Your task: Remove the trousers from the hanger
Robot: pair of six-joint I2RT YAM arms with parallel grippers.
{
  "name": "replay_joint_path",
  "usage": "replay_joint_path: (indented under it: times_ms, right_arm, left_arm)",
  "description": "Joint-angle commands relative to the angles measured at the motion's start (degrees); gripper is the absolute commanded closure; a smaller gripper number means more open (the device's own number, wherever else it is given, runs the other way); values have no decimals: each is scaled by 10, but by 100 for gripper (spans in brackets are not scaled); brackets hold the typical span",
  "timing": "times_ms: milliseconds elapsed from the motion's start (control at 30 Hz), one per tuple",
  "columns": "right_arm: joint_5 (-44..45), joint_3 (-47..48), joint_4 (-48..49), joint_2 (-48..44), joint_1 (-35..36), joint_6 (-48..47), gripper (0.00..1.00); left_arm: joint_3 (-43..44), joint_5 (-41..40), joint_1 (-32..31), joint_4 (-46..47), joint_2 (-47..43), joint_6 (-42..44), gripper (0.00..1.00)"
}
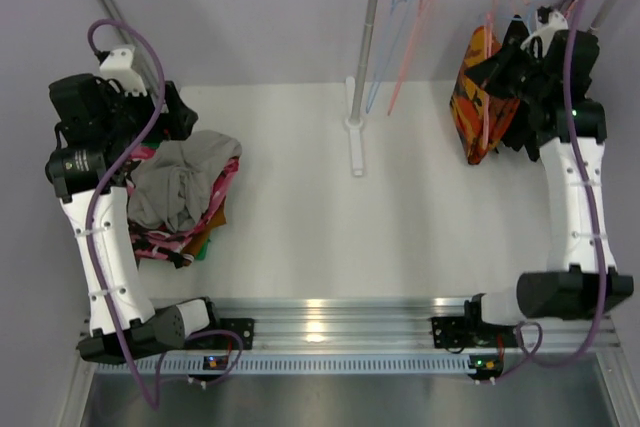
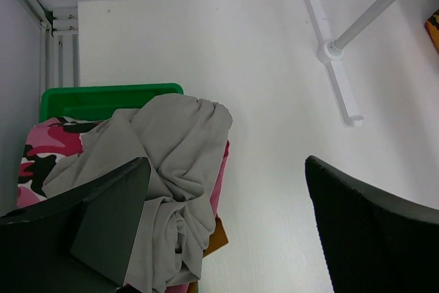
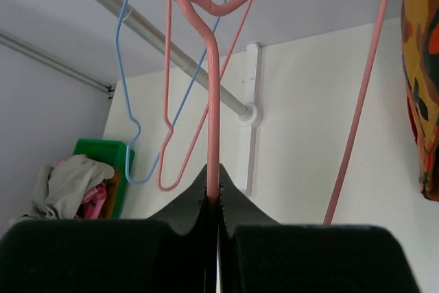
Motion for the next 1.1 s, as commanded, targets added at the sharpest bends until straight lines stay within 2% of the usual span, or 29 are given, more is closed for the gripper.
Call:
replay_joint_path:
  times_ms: [0,133,267,533,600,633,667,700,800,833,933,1000,1033,1067]
  right_arm:
    - [-73,87,94,96,-13,54,100]
    - [-85,141,160,171,-13,68,100]
    - [-90,181,206,233,-18,88,100]
    - [-99,144,234,247,-18,87,100]
    - [-105,121,236,231,-18,84,86]
    - [-108,111,236,224,-18,79,71]
    - [-114,93,236,215,-18,76,65]
    - [-119,84,231,196,-18,69,50]
    - [-121,51,211,153,-22,53,34]
    - [-120,42,200,142,-23,40,20]
    - [-116,2,178,94,-36,17,3]
    - [-121,-23,151,54,-50,3,0]
    - [-124,-35,145,38,-55,-6,1]
    - [-130,-59,138,19,-61,-13,0]
  left_arm:
    - [4,-12,-2,55,-5,-42,1]
    - [-49,-7,-2,111,-37,-58,1]
    - [-81,-10,-2,104,-41,-54,1]
    - [-119,-33,-2,105,-62,-29,1]
    - [-111,-29,-2,82,-52,-11,1]
    - [-107,-19,-2,70,-35,-4,1]
    - [-101,-12,-2,52,-22,22,1]
    - [-89,-7,-3,12,9,43,1]
    - [-65,-6,-3,-41,49,68,1]
    - [-65,-12,-5,-48,60,68,1]
    - [-51,-32,-24,-43,69,60,1]
    - [-42,-73,-79,-39,71,63,1]
    - [-35,-109,-148,-34,75,56,1]
    - [-30,-195,-194,-32,80,55,1]
